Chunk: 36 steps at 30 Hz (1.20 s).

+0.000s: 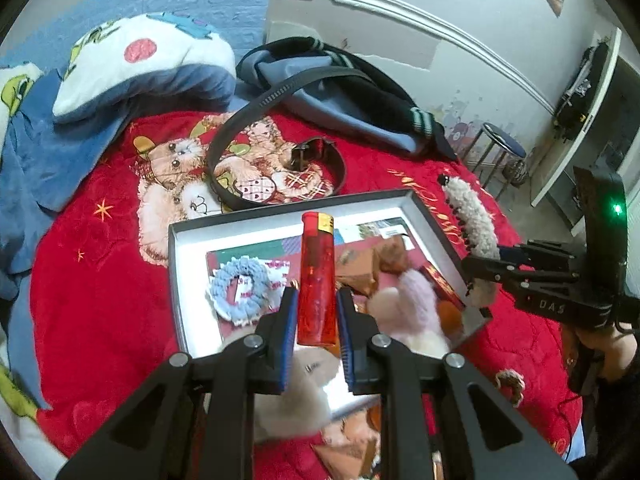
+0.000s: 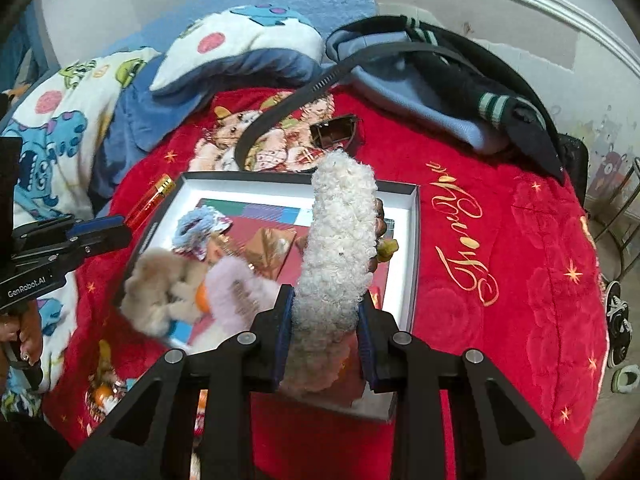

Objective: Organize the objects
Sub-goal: 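Carry the lighter and fluffy strip into the tray and open both tools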

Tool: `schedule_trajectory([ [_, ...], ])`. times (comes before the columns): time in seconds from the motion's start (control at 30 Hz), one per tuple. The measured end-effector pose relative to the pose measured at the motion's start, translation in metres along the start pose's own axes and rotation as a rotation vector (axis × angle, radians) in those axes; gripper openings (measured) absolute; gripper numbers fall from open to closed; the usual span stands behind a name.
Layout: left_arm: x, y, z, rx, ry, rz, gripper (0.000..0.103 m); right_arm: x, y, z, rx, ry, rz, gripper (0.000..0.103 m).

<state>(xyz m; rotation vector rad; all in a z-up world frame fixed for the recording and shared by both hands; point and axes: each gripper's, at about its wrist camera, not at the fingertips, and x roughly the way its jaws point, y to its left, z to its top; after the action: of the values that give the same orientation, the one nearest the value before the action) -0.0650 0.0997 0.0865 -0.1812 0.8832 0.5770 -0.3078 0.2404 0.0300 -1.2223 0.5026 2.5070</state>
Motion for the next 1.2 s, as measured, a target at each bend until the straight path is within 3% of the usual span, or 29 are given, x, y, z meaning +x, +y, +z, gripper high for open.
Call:
schedule_trajectory([
  [0.3, 0.04, 0.013, 0.005, -0.019, 0.044, 0.019, 0.019, 0.046, -0.015, 0.007, 0.025, 0.061, -0.005, 0.028],
  [0.8, 0.073, 0.02, 0.001, -0.049, 0.14, 0.067, 0.019, 0.076, -0.019, 0.012, 0.021, 0.125, -0.029, 0.026],
  [0.9, 0.075, 0.025, -0.001, -0.082, 0.164, 0.064, 0.02, 0.078, -0.018, 0.008, 0.02, 0.132, -0.06, 0.028],
  [0.97, 0.072, 0.025, -0.002, -0.093, 0.174, 0.057, 0.02, 0.076, -0.018, 0.007, 0.019, 0.128, -0.074, 0.038],
  [1.03, 0.069, 0.023, -0.002, -0.086, 0.182, 0.065, 0.025, 0.072, -0.018, 0.007, 0.019, 0.117, -0.081, 0.047],
  [1.13, 0.06, 0.017, -0.003, -0.069, 0.166, 0.07, 0.047, 0.062, -0.016, 0.007, 0.013, 0.097, -0.093, 0.047],
  [1.2, 0.052, 0.015, -0.003, -0.079, 0.152, 0.061, 0.068, 0.054, -0.015, 0.007, 0.018, 0.083, -0.09, 0.048],
])
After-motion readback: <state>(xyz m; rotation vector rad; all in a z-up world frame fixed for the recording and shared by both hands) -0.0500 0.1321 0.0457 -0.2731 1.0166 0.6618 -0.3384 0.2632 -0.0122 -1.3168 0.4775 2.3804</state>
